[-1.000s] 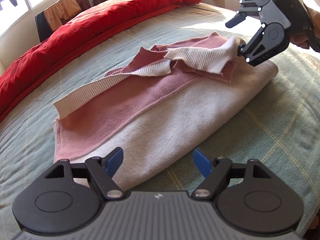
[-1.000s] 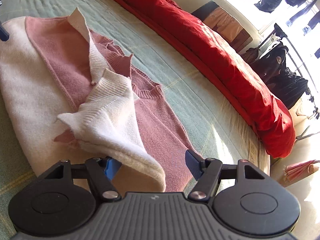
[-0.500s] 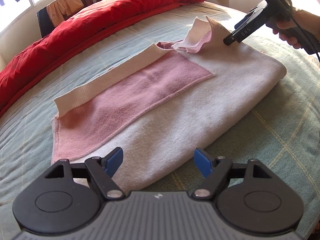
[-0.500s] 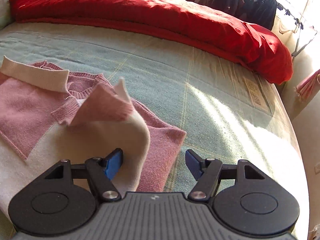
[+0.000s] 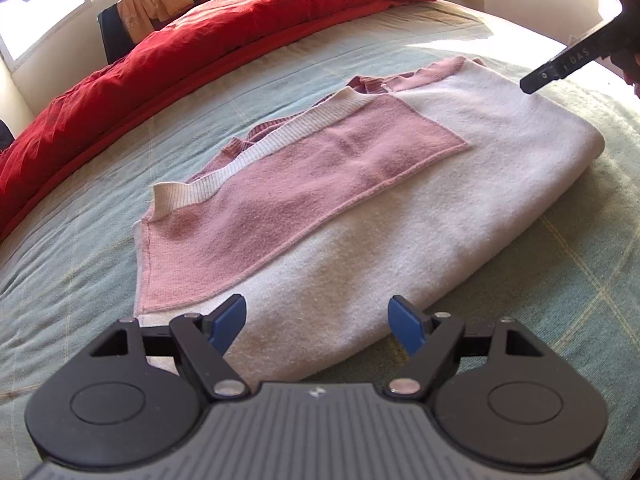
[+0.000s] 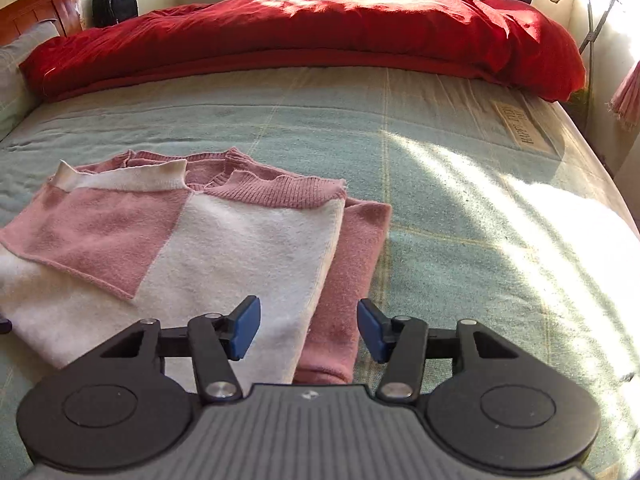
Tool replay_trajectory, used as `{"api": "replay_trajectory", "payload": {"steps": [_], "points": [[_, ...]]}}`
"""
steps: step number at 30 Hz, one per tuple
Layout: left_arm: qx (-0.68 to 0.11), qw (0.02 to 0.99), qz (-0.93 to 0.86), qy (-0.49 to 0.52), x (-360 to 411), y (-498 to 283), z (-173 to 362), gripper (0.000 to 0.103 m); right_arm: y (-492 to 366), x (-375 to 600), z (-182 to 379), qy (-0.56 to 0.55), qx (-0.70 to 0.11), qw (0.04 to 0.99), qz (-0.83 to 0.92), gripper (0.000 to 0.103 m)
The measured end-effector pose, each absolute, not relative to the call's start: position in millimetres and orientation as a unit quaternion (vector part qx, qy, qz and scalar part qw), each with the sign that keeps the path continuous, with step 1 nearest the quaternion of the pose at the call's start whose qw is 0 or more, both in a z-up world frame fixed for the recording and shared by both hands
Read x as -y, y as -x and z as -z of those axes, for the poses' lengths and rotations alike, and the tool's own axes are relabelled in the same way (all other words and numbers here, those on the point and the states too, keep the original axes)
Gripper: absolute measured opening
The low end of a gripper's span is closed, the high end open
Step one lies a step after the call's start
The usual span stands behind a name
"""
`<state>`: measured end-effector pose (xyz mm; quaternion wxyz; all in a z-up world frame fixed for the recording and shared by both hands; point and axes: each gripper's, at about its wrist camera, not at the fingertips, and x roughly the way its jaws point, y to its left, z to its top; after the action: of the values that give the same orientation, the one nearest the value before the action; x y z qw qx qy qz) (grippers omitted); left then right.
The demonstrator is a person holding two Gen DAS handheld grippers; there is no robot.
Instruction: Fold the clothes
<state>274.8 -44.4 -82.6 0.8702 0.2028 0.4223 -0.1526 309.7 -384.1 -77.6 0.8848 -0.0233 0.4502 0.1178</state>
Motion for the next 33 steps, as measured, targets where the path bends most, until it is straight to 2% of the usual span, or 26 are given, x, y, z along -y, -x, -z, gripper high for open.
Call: {"api": "replay_trajectory", "payload": {"steps": [1,2,15,18,20,24,25,28,33], "points": [[-0.421,0.871,0.152,-0.202,43,-273,82,0.078,-304,384,78,0.021,-0.454,0.882,-0.124,0.040],[-0.421,0.872,0.151,-0.201,41,-272,82,0.078,-301,384,79,0.023,-0.455,0.882,-0.124,0.037],[-0.429,0.879,0.126,-0.167,17,-275,82,0.078,-343,396,105,-0.075,-0.455,0.879,-0.120,0.038],[-0.420,0.891,0.129,-0.112,-9,-297,69,0.078,-342,392,104,-0.063,-0.448,0.883,-0.125,0.038],[-0.432,0.891,0.134,-0.036,-37,-324,62,0.078,-343,392,104,-0.064,-0.446,0.883,-0.132,0.038],[-0.458,0.880,0.115,0.052,-84,-380,63,0.068,-350,395,108,-0.075,-0.444,0.881,-0.142,0.038],[-0.467,0.874,0.116,0.067,-92,-392,67,0.060,-352,396,109,-0.080,-0.445,0.880,-0.145,0.038],[-0.489,0.858,0.123,0.098,-106,-420,80,0.046,-358,398,112,-0.092,-0.441,0.880,-0.150,0.038],[-0.502,0.853,0.114,0.083,-106,-442,98,0.046,-364,398,114,-0.097,-0.436,0.881,-0.156,0.038]]}}
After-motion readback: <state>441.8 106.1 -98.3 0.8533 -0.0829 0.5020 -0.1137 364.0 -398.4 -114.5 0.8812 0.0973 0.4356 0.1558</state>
